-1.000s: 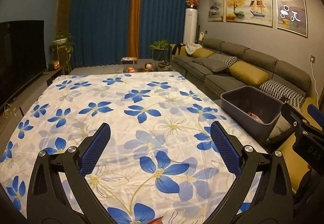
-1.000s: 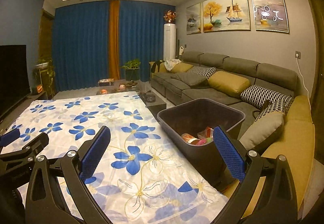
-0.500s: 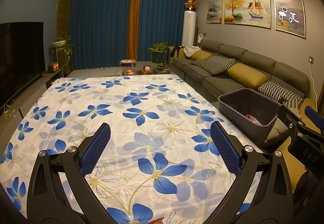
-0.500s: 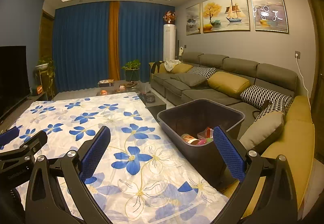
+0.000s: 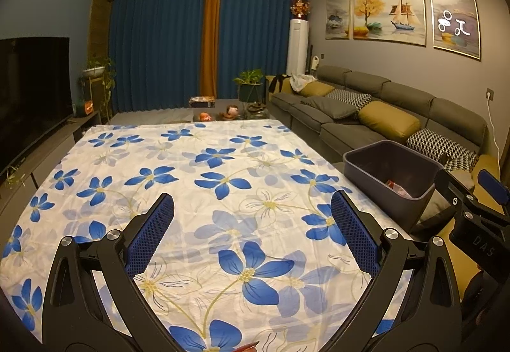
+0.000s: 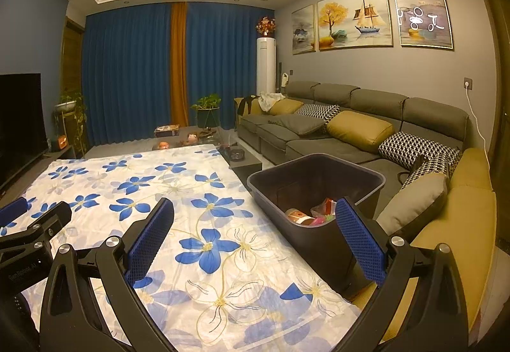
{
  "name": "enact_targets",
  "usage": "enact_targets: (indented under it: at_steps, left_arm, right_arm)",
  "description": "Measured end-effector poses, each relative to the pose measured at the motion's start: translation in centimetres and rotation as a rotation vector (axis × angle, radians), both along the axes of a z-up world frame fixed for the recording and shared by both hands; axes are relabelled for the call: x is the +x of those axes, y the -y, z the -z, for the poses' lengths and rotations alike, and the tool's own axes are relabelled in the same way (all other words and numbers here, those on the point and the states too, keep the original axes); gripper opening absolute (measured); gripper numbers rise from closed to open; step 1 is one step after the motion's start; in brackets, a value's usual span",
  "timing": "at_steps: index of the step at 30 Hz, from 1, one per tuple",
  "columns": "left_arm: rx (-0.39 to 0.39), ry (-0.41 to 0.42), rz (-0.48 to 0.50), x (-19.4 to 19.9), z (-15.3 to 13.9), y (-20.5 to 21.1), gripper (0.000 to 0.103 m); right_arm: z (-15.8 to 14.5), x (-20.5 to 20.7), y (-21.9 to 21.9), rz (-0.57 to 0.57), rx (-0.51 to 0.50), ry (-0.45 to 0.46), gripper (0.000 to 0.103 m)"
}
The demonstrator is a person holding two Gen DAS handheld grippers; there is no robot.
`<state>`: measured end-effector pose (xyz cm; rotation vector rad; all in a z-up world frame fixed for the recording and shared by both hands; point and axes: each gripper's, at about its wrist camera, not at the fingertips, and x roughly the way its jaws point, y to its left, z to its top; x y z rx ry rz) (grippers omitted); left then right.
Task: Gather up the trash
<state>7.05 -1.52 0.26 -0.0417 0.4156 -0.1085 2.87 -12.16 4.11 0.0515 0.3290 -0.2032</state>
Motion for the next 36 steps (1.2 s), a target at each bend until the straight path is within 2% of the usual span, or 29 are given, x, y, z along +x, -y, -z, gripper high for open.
enact_targets:
  at_steps: [36]
  left_arm:
    - [0.006,0.007,0.010,-0.44,-0.17,0.21,0.097]
  right_arm:
    - [0.10,-0.22,0.06,0.002,0.003,0.003,0.097]
